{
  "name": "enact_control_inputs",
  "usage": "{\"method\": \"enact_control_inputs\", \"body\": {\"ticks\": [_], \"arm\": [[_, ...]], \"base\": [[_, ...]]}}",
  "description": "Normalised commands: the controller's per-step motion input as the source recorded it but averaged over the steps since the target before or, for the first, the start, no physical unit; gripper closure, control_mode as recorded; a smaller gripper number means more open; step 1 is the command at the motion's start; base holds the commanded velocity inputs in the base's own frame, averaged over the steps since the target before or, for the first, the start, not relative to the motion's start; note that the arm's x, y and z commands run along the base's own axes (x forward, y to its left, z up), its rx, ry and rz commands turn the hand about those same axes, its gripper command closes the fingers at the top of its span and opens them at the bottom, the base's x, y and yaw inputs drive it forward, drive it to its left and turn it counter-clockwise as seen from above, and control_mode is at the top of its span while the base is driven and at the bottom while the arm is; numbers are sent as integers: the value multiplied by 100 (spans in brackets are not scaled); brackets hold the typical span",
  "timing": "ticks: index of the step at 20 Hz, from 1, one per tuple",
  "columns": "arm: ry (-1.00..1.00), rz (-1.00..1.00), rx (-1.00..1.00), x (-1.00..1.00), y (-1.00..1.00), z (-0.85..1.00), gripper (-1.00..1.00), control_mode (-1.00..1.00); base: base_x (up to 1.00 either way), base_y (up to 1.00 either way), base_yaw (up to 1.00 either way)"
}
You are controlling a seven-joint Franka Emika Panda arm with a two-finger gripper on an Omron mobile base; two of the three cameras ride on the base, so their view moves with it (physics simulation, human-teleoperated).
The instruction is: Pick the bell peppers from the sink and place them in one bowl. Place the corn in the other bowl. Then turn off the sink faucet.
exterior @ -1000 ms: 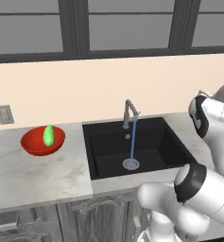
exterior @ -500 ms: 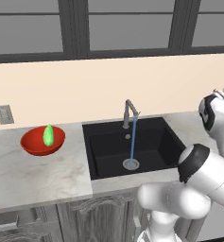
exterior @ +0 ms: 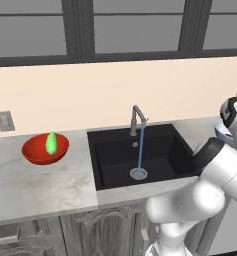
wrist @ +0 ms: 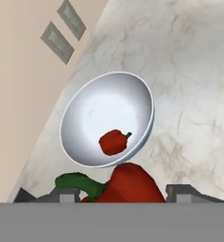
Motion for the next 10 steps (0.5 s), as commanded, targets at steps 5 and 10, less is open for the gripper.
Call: {"method": "enact_control_inputs", "body": {"ticks": [5, 10], "arm": [[0, -3, 2, 3, -18, -37, 100, -100], [0, -4, 1, 12, -15, -33, 100, -100]], "base": [[0, 0, 0], [0, 0, 0]]}}
